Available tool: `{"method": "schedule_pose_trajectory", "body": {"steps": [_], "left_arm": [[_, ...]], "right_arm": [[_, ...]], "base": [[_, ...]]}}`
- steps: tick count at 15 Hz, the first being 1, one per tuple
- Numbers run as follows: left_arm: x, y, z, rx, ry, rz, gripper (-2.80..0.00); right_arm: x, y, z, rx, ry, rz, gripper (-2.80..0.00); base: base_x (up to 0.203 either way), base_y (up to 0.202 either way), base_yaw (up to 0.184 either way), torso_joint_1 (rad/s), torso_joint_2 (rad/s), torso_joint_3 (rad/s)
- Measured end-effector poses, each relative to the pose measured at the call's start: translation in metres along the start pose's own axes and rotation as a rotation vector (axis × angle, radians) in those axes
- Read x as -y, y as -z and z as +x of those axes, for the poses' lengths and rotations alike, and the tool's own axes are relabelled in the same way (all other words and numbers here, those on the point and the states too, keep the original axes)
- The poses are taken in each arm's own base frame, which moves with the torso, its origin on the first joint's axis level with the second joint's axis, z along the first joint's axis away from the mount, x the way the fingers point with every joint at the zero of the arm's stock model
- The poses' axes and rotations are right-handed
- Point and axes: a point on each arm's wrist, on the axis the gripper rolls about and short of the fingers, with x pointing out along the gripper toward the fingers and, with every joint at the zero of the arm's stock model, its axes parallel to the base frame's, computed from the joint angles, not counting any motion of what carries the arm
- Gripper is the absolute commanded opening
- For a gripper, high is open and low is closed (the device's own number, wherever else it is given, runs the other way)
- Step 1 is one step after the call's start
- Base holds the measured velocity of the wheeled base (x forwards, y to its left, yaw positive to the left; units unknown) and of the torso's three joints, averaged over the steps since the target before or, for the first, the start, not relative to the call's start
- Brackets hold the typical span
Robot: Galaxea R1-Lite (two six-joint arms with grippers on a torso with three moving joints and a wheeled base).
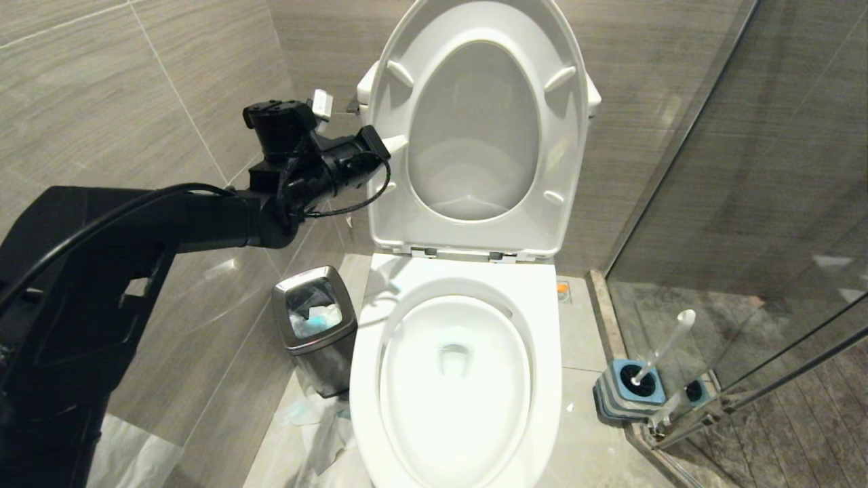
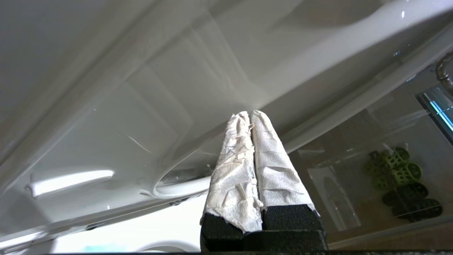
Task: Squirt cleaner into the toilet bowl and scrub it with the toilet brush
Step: Use the left hand to lift the toilet lid slightly
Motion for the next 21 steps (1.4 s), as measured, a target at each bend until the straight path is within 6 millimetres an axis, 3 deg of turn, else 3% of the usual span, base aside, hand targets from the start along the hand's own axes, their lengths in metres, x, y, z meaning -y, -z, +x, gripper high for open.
{"method": "schedule_pose_trajectory", "body": {"steps": [21], "left_arm": [[-0.040, 0.023, 0.003, -0.050, -0.073, -0.011, -2.80]], "right_arm": [[0.000, 0.000, 0.000, 0.000, 0.000, 0.000, -2.80]], "base": [[0.000, 0.000, 0.000, 0.000, 0.00, 0.000]]}}
